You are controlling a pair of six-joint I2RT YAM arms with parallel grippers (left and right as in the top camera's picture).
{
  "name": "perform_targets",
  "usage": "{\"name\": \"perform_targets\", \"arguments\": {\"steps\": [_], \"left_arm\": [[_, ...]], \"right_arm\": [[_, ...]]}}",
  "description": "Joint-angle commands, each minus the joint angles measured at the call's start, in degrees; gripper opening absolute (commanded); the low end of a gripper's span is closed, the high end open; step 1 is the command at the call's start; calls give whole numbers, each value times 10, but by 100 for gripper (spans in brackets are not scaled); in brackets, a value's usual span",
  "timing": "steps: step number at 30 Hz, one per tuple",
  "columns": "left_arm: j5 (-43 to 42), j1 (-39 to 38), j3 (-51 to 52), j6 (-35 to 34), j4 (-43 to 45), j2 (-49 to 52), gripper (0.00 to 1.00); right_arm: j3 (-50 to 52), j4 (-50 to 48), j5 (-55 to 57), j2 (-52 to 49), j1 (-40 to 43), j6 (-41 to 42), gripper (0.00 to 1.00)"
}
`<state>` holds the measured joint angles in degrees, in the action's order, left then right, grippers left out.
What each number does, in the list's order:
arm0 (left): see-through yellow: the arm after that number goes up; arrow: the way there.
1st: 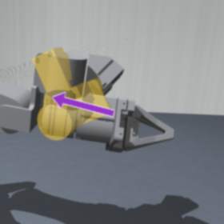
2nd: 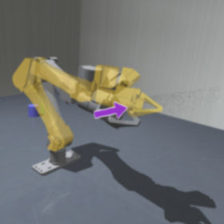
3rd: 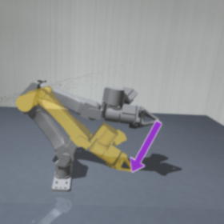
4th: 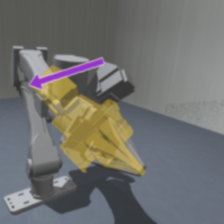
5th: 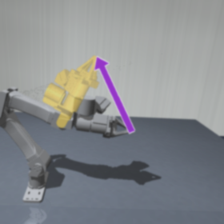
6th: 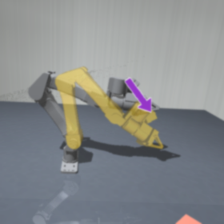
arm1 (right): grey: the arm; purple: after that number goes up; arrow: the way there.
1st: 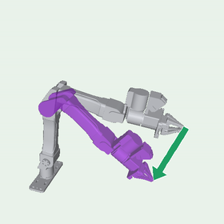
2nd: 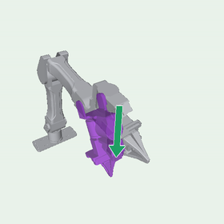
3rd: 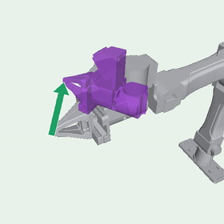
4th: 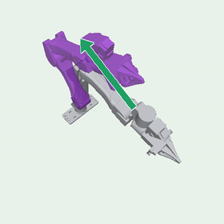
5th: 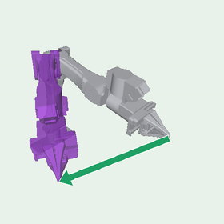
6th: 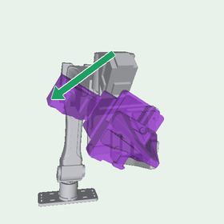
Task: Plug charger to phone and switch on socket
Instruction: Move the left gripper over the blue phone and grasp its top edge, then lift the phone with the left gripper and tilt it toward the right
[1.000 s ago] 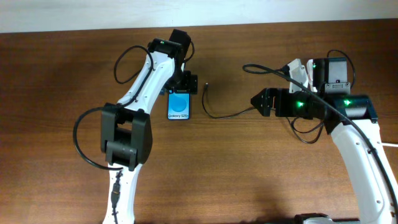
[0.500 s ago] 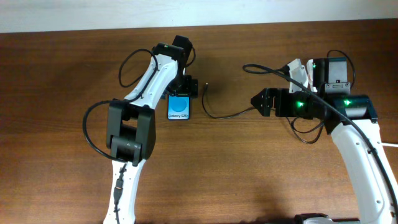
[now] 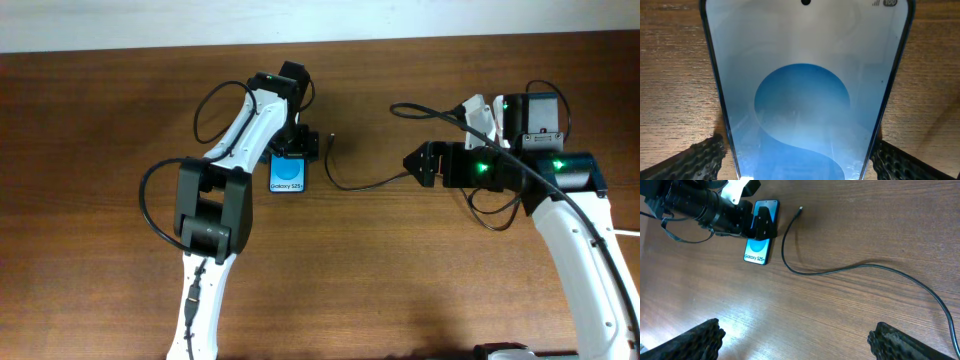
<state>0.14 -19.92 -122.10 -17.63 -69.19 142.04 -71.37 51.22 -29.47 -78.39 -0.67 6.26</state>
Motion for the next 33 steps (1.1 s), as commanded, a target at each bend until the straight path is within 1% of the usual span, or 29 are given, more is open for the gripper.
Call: {"name": "perform_targets", "arguments": {"steps": [1, 3, 7, 12, 14, 15, 17, 21, 27, 33], "left_arm": [[-6, 1, -5, -8, 2, 16, 98], [-6, 1, -5, -9, 2, 16, 94], [-9, 1, -5, -26, 1, 16, 91], [-14, 1, -5, -26, 1, 16, 87], [-14, 1, -5, -26, 1, 16, 83], [-14, 1, -5, -26, 1, 16, 79], [-14, 1, -5, -26, 1, 16, 75], [-14, 1, -5, -25, 1, 16, 71], [-14, 2, -14, -25, -8, 15, 67], [-14, 2, -99, -25, -59, 15, 68]], "right_arm": [[-13, 0, 1, -2, 3, 0, 98], [-13, 0, 2, -2, 3, 0, 98], [-13, 0, 1, -2, 3, 0, 98], [-13, 0, 2, -2, 3, 0, 98], [-13, 0, 1, -2, 3, 0, 98], [-13, 0, 2, -2, 3, 0, 98], [-13, 0, 1, -2, 3, 0, 98], [-13, 0, 1, -2, 3, 0, 98], [-13, 0, 1, -2, 3, 0, 98], [-13, 0, 2, -2, 3, 0, 98]]}}
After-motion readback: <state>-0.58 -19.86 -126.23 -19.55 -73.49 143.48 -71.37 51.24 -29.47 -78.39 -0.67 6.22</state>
